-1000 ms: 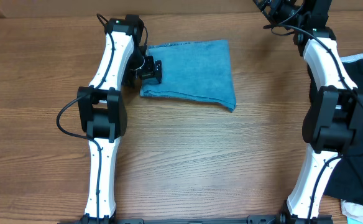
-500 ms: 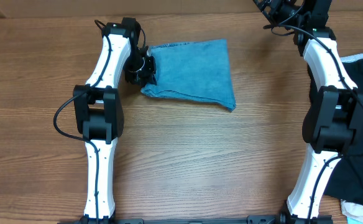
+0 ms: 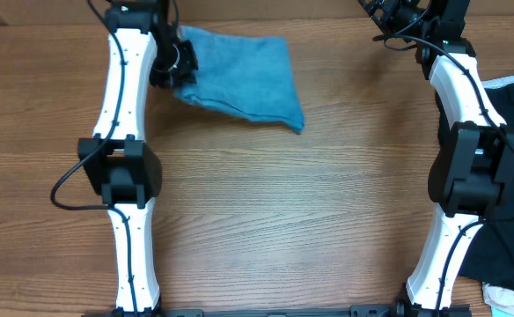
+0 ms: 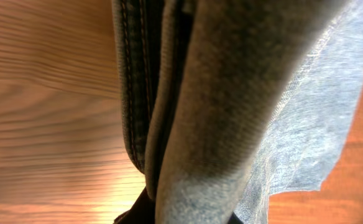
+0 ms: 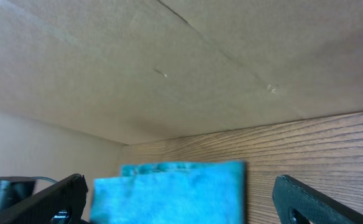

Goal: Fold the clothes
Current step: 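Drag the folded jeans to the left table edge with the left gripper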

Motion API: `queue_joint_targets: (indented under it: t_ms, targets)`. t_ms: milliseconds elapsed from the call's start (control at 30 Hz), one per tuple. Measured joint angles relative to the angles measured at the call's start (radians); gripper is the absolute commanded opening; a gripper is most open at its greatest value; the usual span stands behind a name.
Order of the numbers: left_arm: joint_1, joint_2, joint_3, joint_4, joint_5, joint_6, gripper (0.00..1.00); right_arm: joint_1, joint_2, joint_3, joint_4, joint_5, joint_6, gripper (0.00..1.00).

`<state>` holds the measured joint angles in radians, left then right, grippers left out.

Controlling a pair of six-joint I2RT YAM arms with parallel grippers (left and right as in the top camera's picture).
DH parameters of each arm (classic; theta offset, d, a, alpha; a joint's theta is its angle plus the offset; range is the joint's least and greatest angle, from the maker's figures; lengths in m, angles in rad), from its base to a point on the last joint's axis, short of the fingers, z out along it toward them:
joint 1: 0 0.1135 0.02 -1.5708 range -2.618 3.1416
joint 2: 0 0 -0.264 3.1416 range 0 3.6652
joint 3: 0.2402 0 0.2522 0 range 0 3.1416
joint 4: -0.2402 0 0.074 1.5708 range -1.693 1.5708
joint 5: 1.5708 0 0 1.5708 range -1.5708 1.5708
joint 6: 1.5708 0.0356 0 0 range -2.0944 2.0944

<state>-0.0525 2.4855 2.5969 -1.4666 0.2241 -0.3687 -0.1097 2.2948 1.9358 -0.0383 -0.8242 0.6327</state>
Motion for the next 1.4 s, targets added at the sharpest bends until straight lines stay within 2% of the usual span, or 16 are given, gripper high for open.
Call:
queue_joint_targets:
  t_ms: [233, 667, 900, 1100, 1233, 1400]
  targets:
    - [0.190, -0.047, 0.002, 0.017, -0.079, -0.034, 0.04, 0.000, 0.000, 0.000, 0.000, 0.000, 0.000, 1.00]
    - [0.634, -0.146, 0.002, 0.068, -0.013, -0.040, 0.04, 0.000, 0.000, 0.000, 0.000, 0.000, 0.000, 1.00]
    - [0.676, -0.149, -0.020, 0.017, -0.055, -0.087, 0.04, 0.000, 0.000, 0.000, 0.000, 0.000, 0.000, 1.00]
    - [0.687, -0.154, -0.277, 0.046, -0.082, -0.234, 0.04, 0.000, 0.000, 0.000, 0.000, 0.000, 0.000, 1.00]
    - [0.690, -0.161, -0.418, 0.045, -0.090, -0.263, 0.04, 0.000, 0.000, 0.000, 0.000, 0.000, 0.000, 1.00]
    - [0.689, -0.162, -0.478, 0.027, -0.087, -0.264, 0.06, 0.000, 0.000, 0.000, 0.000, 0.000, 0.000, 1.00]
